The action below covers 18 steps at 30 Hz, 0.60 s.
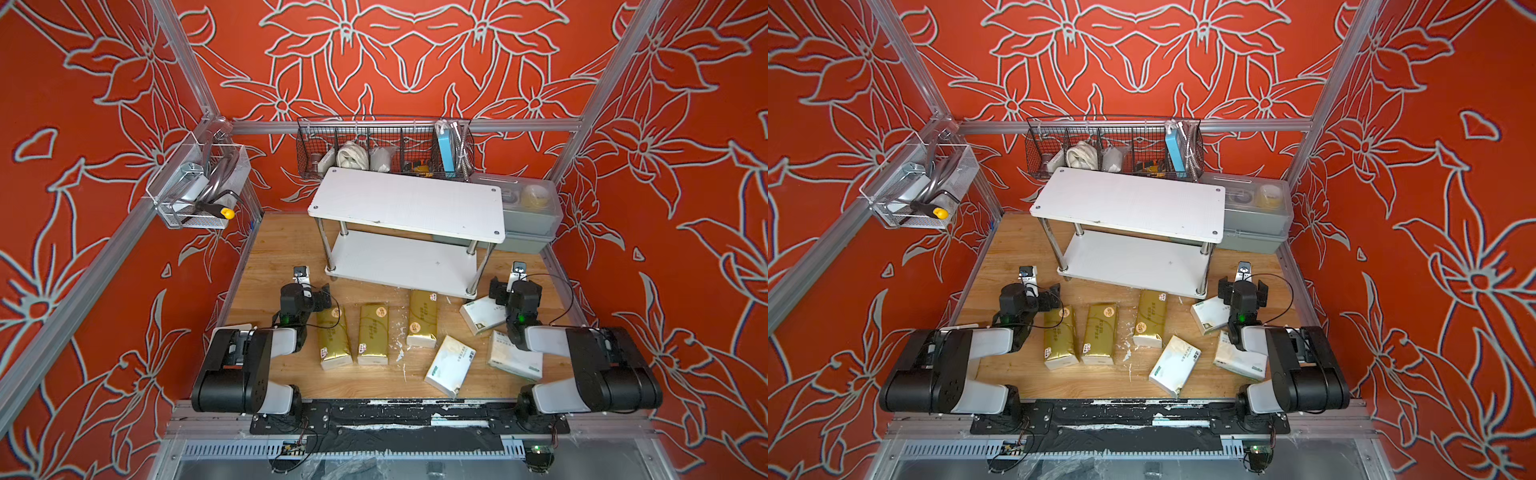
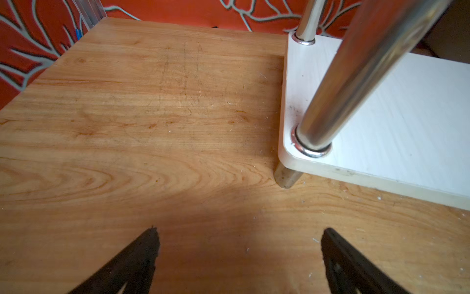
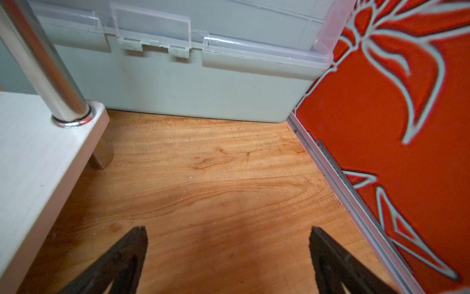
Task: Place the tissue boxes on the shelf by color
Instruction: Pick up the box of tissues from the center of the board.
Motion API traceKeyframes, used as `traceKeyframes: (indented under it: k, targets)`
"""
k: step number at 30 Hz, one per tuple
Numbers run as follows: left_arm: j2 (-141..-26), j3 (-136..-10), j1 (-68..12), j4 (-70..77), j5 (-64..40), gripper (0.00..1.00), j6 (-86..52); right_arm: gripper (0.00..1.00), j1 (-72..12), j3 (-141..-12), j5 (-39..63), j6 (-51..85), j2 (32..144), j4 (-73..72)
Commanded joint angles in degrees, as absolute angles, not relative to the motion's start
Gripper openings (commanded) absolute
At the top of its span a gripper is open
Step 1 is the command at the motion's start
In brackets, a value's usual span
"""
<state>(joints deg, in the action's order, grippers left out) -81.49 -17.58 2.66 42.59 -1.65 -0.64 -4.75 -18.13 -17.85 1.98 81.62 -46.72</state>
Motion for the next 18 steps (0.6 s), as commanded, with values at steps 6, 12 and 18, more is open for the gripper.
traceKeyframes:
  k: [6, 12, 18]
  targets:
    - [-80.5, -17.9, 3.3, 43.9, -2.7, 0.98, -0.7, 0.99, -4.6, -17.7, -16.9, 1.5, 80.9, -47.2]
    - [-80.6, -17.9, 3.2, 43.9, -2.7, 0.98, -0.7, 0.99, -4.6, -17.7, -16.9, 1.5, 80.9, -47.2]
    - [-81.2, -17.8, 3.2, 44.8, -2.7, 0.98, -0.8, 0.99, -4.3, -17.8, -16.6, 1.7, 80.9, -47.0]
